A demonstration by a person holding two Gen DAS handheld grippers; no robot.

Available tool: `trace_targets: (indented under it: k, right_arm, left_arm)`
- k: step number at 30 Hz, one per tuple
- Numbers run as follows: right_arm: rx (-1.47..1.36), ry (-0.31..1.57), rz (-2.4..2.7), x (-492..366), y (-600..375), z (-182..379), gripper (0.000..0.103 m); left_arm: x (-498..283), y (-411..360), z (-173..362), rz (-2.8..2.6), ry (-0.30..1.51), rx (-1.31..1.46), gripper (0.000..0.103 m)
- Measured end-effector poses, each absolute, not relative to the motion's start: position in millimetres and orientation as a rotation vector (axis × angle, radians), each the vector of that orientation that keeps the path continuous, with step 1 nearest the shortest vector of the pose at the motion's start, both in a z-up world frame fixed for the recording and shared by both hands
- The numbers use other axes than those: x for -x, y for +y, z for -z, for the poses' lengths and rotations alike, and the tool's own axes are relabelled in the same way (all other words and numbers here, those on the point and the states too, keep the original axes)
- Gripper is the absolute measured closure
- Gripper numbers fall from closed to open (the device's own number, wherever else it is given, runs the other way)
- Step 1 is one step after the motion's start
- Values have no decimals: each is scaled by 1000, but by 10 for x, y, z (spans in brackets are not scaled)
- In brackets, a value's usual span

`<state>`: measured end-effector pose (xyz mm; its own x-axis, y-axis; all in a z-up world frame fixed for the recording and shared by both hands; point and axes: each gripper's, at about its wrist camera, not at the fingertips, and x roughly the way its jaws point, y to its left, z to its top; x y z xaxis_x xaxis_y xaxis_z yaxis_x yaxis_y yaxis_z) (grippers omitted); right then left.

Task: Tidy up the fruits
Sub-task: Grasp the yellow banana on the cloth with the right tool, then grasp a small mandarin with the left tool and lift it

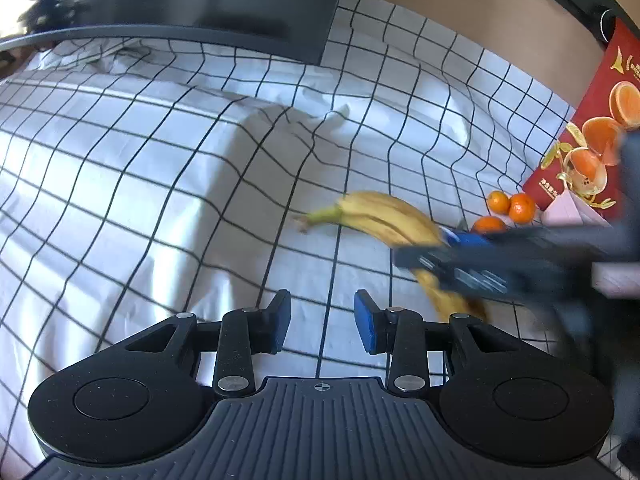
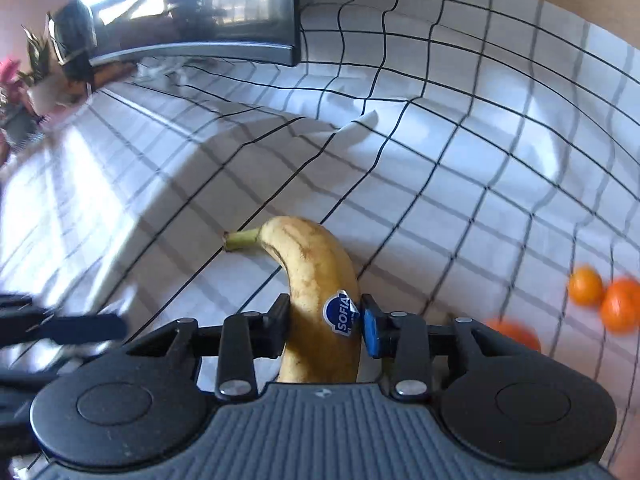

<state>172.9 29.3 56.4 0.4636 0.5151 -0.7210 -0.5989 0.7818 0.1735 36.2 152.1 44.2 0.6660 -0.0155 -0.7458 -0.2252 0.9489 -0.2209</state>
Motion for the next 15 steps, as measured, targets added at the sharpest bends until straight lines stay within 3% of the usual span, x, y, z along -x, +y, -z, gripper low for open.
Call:
trace_targets:
  k: [6,15]
  right_arm:
    - [-12,860,-695,-1015,-320,-623,67]
    - [-147,897,-503,-253,-1329,-401,67]
  left_arm:
    - [-282,1458,-537,-138,765,341,64]
    - [-813,453,-791,224,694,21,64]
